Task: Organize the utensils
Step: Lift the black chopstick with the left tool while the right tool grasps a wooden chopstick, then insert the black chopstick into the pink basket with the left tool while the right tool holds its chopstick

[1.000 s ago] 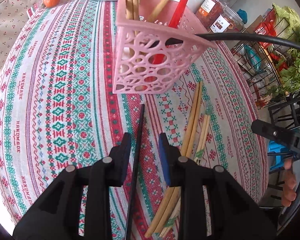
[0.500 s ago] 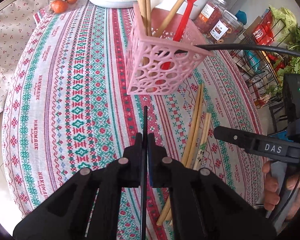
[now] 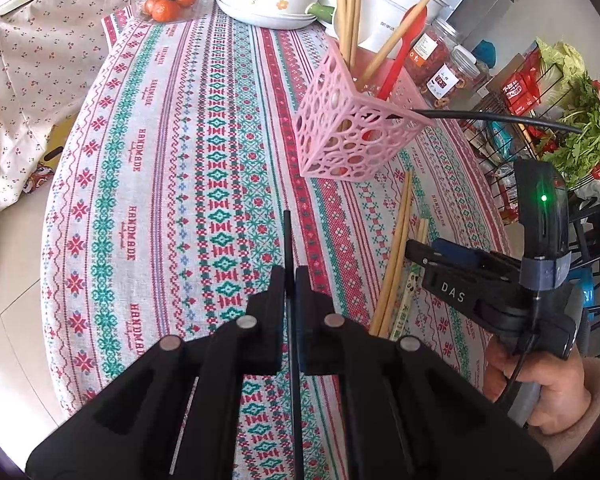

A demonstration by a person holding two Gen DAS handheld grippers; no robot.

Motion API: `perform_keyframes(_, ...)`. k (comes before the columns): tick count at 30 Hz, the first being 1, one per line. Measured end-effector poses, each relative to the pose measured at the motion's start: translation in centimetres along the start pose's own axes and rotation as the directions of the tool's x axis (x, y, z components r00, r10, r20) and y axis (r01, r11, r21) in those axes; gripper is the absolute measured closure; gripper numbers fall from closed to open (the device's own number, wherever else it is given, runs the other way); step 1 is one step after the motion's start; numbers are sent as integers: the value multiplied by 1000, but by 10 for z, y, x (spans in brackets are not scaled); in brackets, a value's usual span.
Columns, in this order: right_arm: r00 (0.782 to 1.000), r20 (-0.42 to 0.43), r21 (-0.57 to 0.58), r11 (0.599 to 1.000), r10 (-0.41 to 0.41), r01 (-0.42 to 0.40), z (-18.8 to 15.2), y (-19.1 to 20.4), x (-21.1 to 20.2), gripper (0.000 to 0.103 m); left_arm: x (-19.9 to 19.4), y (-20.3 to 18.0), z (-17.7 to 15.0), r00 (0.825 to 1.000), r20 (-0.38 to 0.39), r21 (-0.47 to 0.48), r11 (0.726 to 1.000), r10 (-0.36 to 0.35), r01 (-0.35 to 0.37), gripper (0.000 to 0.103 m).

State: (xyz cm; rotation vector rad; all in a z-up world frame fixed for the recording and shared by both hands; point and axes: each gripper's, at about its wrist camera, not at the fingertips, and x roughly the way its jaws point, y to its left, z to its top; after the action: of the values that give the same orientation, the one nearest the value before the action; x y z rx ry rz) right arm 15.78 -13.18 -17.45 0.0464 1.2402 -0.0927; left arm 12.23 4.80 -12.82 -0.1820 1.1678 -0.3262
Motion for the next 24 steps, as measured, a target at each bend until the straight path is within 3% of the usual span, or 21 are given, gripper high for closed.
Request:
perform_keyframes(6,996,-8,-10,996,85,-85,-3,-8,-3,95,-19,1,-3,999,42,-12,1000,-16,17,97)
perform_keyframes(13,972,29,96,967,234,-236,-1,-56,-11,98,-53,2,-3,989,143,-26,999,-40,45,98)
perform_keyframes(19,937,177,116,939,301,-323,2,-88,-57,98,-84,-9,-1,969,240,18,998,-58,55,98)
perform_keyframes(24,897,295,90,925,328,-368,0,-100,-99,98,-110,-20,2,938,341,59,997,-61,43,98)
